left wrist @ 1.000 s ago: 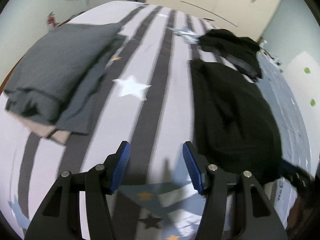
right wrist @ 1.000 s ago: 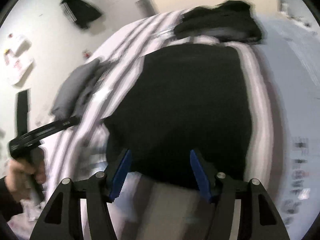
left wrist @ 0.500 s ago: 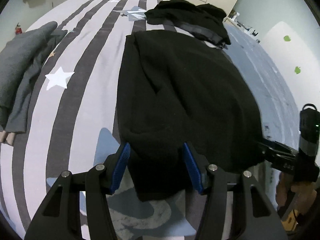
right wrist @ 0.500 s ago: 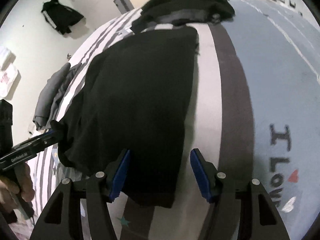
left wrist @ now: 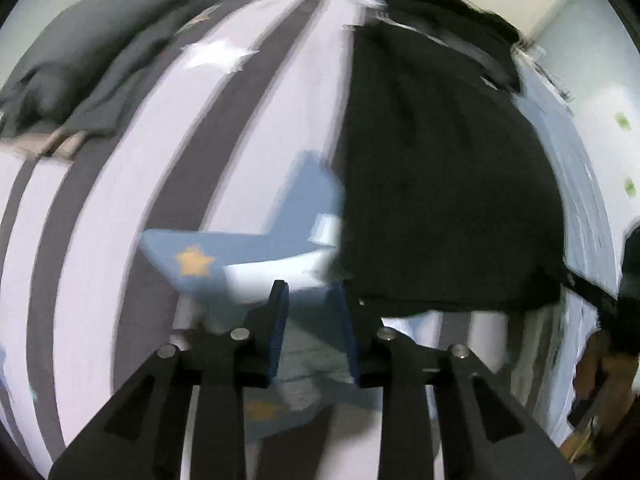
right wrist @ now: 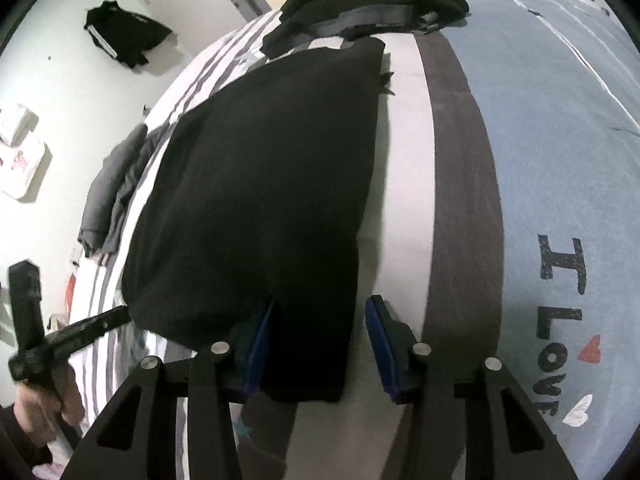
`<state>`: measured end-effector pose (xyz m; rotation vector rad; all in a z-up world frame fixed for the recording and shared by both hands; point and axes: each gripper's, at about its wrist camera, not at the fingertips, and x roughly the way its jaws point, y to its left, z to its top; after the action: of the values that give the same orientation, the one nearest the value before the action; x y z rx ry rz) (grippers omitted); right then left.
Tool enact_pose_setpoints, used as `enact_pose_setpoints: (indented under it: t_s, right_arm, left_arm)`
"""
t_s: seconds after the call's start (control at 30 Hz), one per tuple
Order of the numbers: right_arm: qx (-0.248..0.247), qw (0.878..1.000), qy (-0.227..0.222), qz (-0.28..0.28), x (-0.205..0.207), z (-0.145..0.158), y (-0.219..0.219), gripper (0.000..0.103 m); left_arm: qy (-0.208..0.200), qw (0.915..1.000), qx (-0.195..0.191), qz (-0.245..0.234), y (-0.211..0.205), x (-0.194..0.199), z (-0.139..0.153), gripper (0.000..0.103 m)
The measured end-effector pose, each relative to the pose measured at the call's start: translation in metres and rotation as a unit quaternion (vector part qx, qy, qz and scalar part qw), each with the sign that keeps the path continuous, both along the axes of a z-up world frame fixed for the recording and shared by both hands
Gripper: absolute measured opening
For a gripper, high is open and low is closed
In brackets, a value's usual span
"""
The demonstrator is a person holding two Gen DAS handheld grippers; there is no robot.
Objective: Fold clothes
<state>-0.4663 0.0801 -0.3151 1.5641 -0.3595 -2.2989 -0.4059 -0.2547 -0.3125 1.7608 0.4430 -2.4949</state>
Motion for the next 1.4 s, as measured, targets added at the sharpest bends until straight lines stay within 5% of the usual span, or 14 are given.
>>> enact_pose_setpoints:
  t_s: [0.13,0.33,0.47,0.57,0.67,0.83,1.07,1.27,1.4]
  right_arm:
    - [0.004,1.000,0.012,-0.003,0.003,0.014,0.006,0.042]
    - [0.018,0.996,0.090,-0.023,-0.022,0.053,-0.007,0.042]
    - [0.032,0.993,0.111,-0.018,-0.054,0.047,-0.028,0.035]
    - [0.066,0.992,0.111,-0.013,-0.067,0.022,-0.054,0.035]
    - [0.076,0.990,0.115,-0.028,-0.062,-0.005,-0.054,0.035]
    - [0.110,0.984,0.141,0.000,-0.052,0.000,-0.055,0.033]
    - [0.075,0.991,0.109,-0.012,-0.053,0.021,-0.016,0.022]
    - [0.054,0.988,0.138,-0.039,-0.080,0.053,-0.019,0.026]
    - [0.052,0.986,0.155,-0.007,-0.121,0.045,-0.051,0.026]
  left_arm:
    - [0.039,0.9989,-0.025,0.002,-0.009,-0.004,0.026,0.023]
    - [0.141,0.9843,-0.032,-0.101,0.058,-0.060,0.071,0.022]
    - [0.135,0.9804,-0.011,-0.143,0.108,-0.098,0.054,0.011]
    - [0.090,0.9828,-0.052,-0.152,0.122,-0.108,0.008,0.006]
    - [0.113,0.9824,-0.050,-0.140,0.117,-0.101,-0.010,0.007]
    - [0.113,0.9873,-0.003,-0.112,0.093,-0.102,-0.004,0.007]
    - [0.113,0.9929,-0.029,0.024,0.015,-0.109,0.025,0.002]
    - [0.172,0.9777,0.017,-0.119,0.088,-0.150,0.056,0.003]
    - [0.169,0.9721,0.007,-0.162,0.118,-0.187,0.037,0.003]
